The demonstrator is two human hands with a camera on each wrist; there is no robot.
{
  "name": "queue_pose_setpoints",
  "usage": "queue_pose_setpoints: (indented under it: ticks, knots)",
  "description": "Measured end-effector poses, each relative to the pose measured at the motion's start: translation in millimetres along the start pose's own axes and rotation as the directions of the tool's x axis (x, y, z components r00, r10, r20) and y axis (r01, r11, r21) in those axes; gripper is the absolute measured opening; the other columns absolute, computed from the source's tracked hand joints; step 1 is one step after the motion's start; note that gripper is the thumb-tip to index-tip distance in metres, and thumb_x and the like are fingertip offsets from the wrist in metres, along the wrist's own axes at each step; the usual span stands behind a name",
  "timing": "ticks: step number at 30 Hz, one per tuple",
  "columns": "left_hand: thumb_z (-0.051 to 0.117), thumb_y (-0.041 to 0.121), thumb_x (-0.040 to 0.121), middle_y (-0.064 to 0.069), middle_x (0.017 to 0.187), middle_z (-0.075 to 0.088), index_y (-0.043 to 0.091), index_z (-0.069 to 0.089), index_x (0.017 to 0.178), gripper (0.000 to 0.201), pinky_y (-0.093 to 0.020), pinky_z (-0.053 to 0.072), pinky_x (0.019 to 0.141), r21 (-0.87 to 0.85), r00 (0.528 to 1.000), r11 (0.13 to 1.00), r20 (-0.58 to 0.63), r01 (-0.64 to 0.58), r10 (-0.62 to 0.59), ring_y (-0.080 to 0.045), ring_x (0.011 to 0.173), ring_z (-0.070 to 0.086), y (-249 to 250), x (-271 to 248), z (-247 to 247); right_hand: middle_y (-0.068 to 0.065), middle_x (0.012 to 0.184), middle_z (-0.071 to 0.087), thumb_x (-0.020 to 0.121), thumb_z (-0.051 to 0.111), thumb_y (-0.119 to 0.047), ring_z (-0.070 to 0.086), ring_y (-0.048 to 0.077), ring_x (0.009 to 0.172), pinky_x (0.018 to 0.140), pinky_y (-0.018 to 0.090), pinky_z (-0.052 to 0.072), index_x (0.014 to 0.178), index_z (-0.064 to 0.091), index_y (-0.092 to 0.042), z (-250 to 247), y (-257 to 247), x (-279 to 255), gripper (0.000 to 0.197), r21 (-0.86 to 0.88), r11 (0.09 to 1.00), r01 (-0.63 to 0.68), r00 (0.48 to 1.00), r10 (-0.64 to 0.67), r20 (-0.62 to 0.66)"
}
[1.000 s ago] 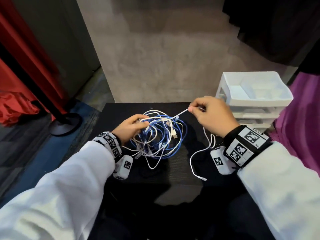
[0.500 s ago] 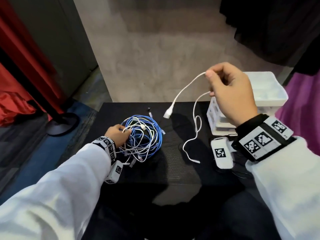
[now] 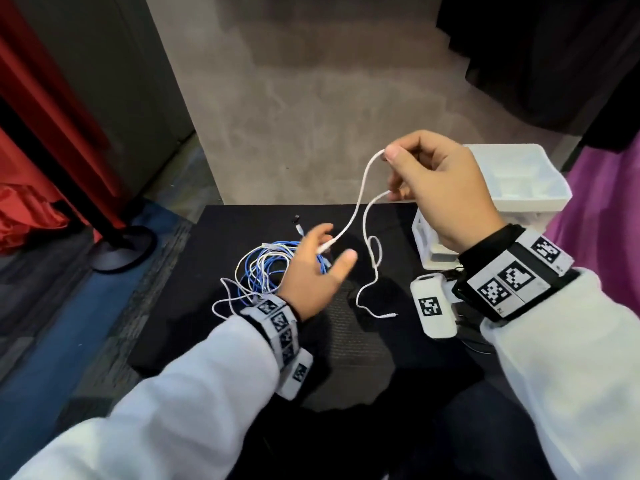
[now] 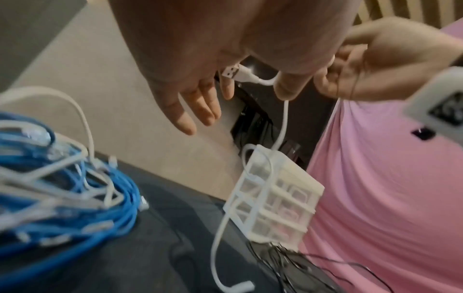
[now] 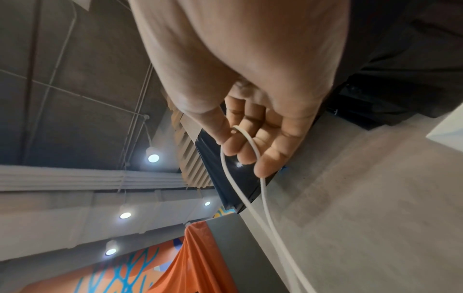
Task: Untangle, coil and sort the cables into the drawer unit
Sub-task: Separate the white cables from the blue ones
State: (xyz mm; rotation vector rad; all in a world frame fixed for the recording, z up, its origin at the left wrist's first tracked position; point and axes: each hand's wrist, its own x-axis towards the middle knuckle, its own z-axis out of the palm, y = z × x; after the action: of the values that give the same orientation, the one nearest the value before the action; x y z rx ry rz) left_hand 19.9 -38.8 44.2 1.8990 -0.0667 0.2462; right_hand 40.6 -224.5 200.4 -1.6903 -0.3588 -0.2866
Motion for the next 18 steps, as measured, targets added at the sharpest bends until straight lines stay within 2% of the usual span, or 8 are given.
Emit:
queue_pose_setpoints:
  ticks: [3, 5, 7, 8, 10, 11, 13, 18]
  knots:
    - [0.079, 0.050, 0.078, 0.003, 0.138, 0.051, 0.034, 0.030, 0.154, 0.092, -0.029, 0.046, 0.103, -0.021, 0.979, 0.988, 0.138, 0.153, -0.149, -0.012, 0.123, 0.054, -17, -9, 35, 0.011, 0.074, 0.062, 0.103, 0.064, -0.016, 0.062, 0.017, 0.071, 0.074, 0.048, 0.062, 0.101, 0.068, 0.005, 1, -12, -2, 0.021, 0.052, 0.999, 0.005, 1.000, -0.005, 0.002]
    - [0.079, 0.046, 0.081, 0.006, 0.135, 0.051, 0.036, 0.027, 0.155, 0.091, -0.030, 0.044, 0.108, 0.023, 0.956, 0.973, 0.182, 0.231, -0.231, -0.012, 0.121, 0.054, -27, -12, 53, 0.009, 0.073, 0.063, 0.103, 0.063, -0.015, 0.063, 0.018, 0.072, 0.074, 0.047, 0.064, 0.101, 0.067, 0.006, -1, -16, -4, 0.021, 0.075, 0.997, -0.004, 1.000, 0.003, 0.012]
    - [0.074, 0.033, 0.090, 0.007, 0.114, 0.060, 0.029, 0.039, 0.148, 0.068, -0.031, 0.046, 0.105, 0.067, 0.929, 0.947, 0.185, 0.314, -0.321, -0.008, 0.103, 0.059, -33, -12, 66, 0.008, 0.073, 0.063, 0.103, 0.063, -0.014, 0.063, 0.018, 0.073, 0.074, 0.046, 0.064, 0.102, 0.067, 0.007, -6, -17, -7, 0.022, 0.092, 0.996, -0.016, 1.000, 0.015, 0.015]
    - [0.069, 0.028, 0.095, 0.004, 0.098, 0.066, 0.025, 0.051, 0.135, 0.044, -0.035, 0.049, 0.099, 0.031, 0.921, 0.935, 0.164, 0.353, -0.353, -0.009, 0.088, 0.062, -33, -11, 71, 0.009, 0.073, 0.062, 0.103, 0.063, -0.014, 0.063, 0.018, 0.073, 0.074, 0.046, 0.064, 0.102, 0.066, 0.007, -10, -15, -8, 0.022, 0.090, 0.996, -0.022, 1.000, 0.022, 0.010]
    - [0.058, 0.025, 0.102, 0.001, 0.070, 0.063, 0.023, 0.061, 0.104, 0.005, -0.037, 0.056, 0.076, -0.081, 0.917, 0.917, 0.121, 0.391, -0.380, -0.008, 0.061, 0.062, -28, -9, 72, 0.009, 0.073, 0.062, 0.103, 0.063, -0.015, 0.064, 0.017, 0.074, 0.074, 0.044, 0.064, 0.101, 0.066, 0.007, -20, -10, -10, 0.023, 0.070, 0.997, -0.034, 0.999, 0.035, -0.009]
    - [0.055, 0.024, 0.103, 0.000, 0.067, 0.058, 0.022, 0.060, 0.100, 0.006, -0.036, 0.057, 0.067, -0.120, 0.915, 0.909, 0.113, 0.400, -0.388, -0.006, 0.053, 0.058, -25, -7, 70, 0.008, 0.073, 0.062, 0.103, 0.063, -0.016, 0.064, 0.017, 0.074, 0.074, 0.043, 0.064, 0.100, 0.066, 0.006, -26, -6, -11, 0.022, 0.057, 0.997, -0.046, 0.999, 0.047, -0.020]
    - [0.055, 0.018, 0.104, -0.001, 0.074, 0.052, 0.018, 0.058, 0.103, 0.002, -0.030, 0.060, 0.063, -0.226, 0.908, 0.879, 0.130, 0.419, -0.399, -0.005, 0.053, 0.055, -16, -4, 59, 0.005, 0.072, 0.063, 0.104, 0.062, -0.015, 0.064, 0.016, 0.074, 0.076, 0.044, 0.065, 0.097, 0.065, 0.002, -36, 4, -13, 0.018, 0.030, 0.996, -0.087, 0.996, 0.088, -0.029]
    - [0.063, 0.014, 0.099, 0.003, 0.085, 0.056, 0.017, 0.058, 0.113, 0.016, -0.042, 0.060, 0.080, -0.416, 0.891, 0.789, 0.177, 0.452, -0.418, -0.007, 0.066, 0.056, 0, -3, 28, 0.001, 0.069, 0.066, 0.104, 0.059, -0.010, 0.064, 0.013, 0.069, 0.086, 0.052, 0.063, 0.089, 0.065, -0.011, -38, 44, -29, 0.016, -0.040, 0.973, -0.227, 0.974, 0.227, 0.005]
